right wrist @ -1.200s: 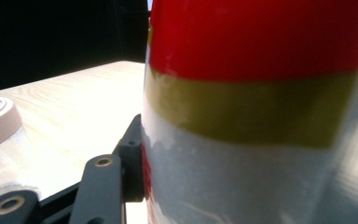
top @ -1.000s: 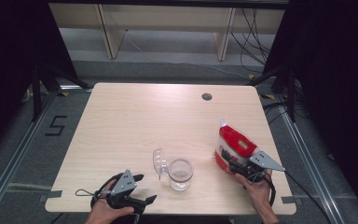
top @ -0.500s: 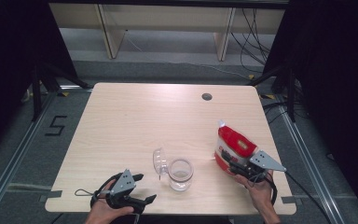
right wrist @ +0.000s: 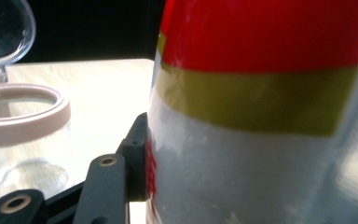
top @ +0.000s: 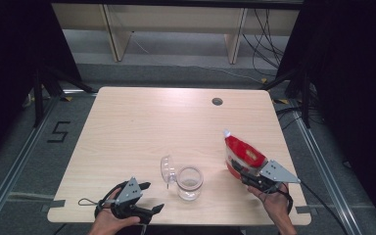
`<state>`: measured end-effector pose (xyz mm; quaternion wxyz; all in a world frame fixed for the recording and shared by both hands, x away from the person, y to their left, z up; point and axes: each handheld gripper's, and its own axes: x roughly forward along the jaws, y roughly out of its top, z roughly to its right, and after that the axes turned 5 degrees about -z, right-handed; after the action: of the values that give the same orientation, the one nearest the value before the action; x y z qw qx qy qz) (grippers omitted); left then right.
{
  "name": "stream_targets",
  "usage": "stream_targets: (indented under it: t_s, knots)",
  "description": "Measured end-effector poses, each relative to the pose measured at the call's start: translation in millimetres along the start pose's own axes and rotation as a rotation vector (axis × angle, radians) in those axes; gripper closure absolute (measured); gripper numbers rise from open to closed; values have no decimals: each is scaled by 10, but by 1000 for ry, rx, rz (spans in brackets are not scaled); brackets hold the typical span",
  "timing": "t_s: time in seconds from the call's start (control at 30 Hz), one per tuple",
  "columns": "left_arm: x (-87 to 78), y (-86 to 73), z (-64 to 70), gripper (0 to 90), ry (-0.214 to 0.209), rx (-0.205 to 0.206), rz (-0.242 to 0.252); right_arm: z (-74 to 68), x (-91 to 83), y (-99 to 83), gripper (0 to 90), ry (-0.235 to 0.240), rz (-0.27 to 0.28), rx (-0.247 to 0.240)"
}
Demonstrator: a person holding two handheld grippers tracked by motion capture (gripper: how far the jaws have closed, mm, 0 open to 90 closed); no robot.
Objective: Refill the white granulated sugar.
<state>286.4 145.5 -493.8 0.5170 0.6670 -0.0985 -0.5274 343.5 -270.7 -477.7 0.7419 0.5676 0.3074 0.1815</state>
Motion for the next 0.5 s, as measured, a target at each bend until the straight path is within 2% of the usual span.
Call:
stream_targets:
  t_s: [0.03,0.07,0.1,0.13,0.17,0.2,0.23,0.3,0.33,0.37,0.4,0.5]
  knots:
    - [1,-1,0,160,0,-3,1,2,-4,17,506,-5,9,-36]
    - [-6,0,-3,161,-4,-3,-3,-16,-5,30,506,-8,18,-46]
    - [-4,-1,-11,161,6,7,-8,-25,-27,59,507,-13,5,-98]
    - [-13,0,-16,160,7,15,-16,-42,-34,74,507,-10,3,-115]
    - [-11,0,-14,160,5,10,-13,-69,-43,95,507,-9,-6,-149]
    - [1,-2,6,160,-8,-14,6,-100,-53,112,507,-15,-9,-177]
    - [-3,-1,-1,160,-4,-5,2,-117,-53,126,508,-2,-16,-199]
    - [-2,-3,0,160,-7,-7,-1,-177,-74,142,508,4,-44,-201]
    - [3,-5,3,160,2,-7,5,-183,-73,158,509,-7,-35,-251]
    - [7,-5,5,160,1,-11,8,-211,-73,172,509,-5,-35,-260]
    - [3,-6,3,160,-12,-17,-3,-219,-75,186,509,-6,-44,-298]
    - [3,-6,1,160,1,-8,-5,-284,-83,225,510,-29,-84,-427]
